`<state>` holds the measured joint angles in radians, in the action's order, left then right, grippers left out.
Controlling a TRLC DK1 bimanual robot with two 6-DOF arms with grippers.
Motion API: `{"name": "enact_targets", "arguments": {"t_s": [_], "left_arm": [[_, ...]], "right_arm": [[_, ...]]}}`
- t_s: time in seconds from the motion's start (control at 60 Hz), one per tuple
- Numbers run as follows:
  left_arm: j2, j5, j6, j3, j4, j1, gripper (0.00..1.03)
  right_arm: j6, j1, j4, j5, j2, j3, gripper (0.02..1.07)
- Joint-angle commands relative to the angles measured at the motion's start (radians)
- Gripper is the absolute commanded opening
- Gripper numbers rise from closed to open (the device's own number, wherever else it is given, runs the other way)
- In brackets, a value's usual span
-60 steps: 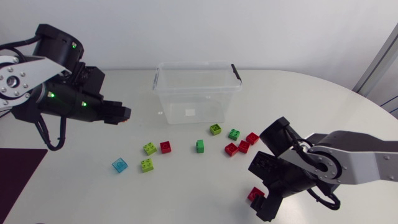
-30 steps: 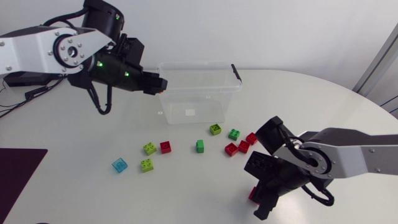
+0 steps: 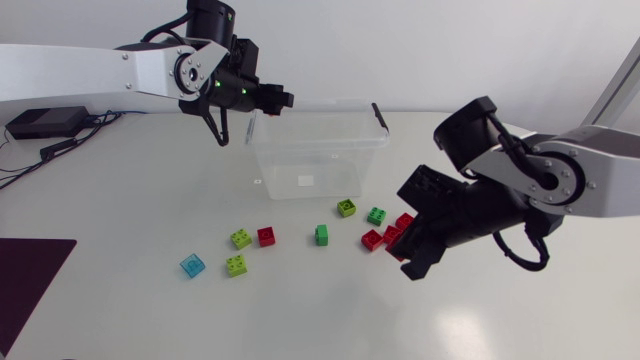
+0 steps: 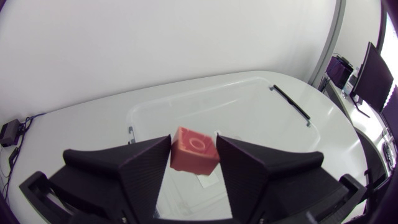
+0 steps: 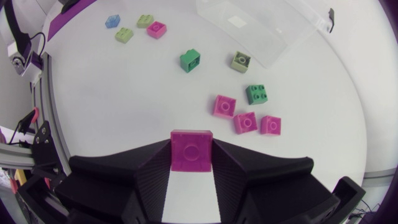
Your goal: Pick up the duplo bricks and place them in the container
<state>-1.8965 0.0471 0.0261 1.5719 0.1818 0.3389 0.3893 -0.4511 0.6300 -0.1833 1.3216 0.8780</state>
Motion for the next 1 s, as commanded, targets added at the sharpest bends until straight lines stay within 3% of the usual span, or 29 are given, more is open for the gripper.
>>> {"name": "enact_targets", "arguments": {"t_s": [0.0, 0.083, 0.133, 0.417, 0.65, 0.9, 0.983], "left_arm": [[-0.033, -0.009, 0.014, 0.054, -0.007, -0.021, 0.88], [-0.016, -0.01, 0.012, 0.048, 0.01, -0.032, 0.97], [0.008, -0.009, 0.009, 0.046, 0.073, -0.046, 0.98], [0.243, 0.034, -0.058, -0.153, 0.219, -0.135, 0.98], [0.49, 0.046, -0.226, -0.446, 0.335, -0.182, 0.98], [0.573, 0.046, -0.361, -0.671, 0.352, -0.21, 0.98], [0.577, 0.046, -0.397, -0.727, 0.352, -0.209, 0.98]], "right_arm": [[-0.013, 0.017, -0.006, -0.008, 0.025, 0.059, 0.24], [-0.035, 0.035, -0.027, -0.018, 0.044, 0.133, 0.25], [-0.052, 0.046, -0.039, -0.022, 0.057, 0.176, 0.26], [-0.145, 0.065, -0.119, -0.024, 0.209, 0.434, 0.27], [-0.191, 0.075, -0.167, -0.022, 0.384, 0.647, 0.27], [-0.221, 0.084, -0.245, -0.002, 0.531, 0.75, 0.29], [-0.221, 0.088, -0.266, 0.033, 0.604, 0.806, 0.4]]}}
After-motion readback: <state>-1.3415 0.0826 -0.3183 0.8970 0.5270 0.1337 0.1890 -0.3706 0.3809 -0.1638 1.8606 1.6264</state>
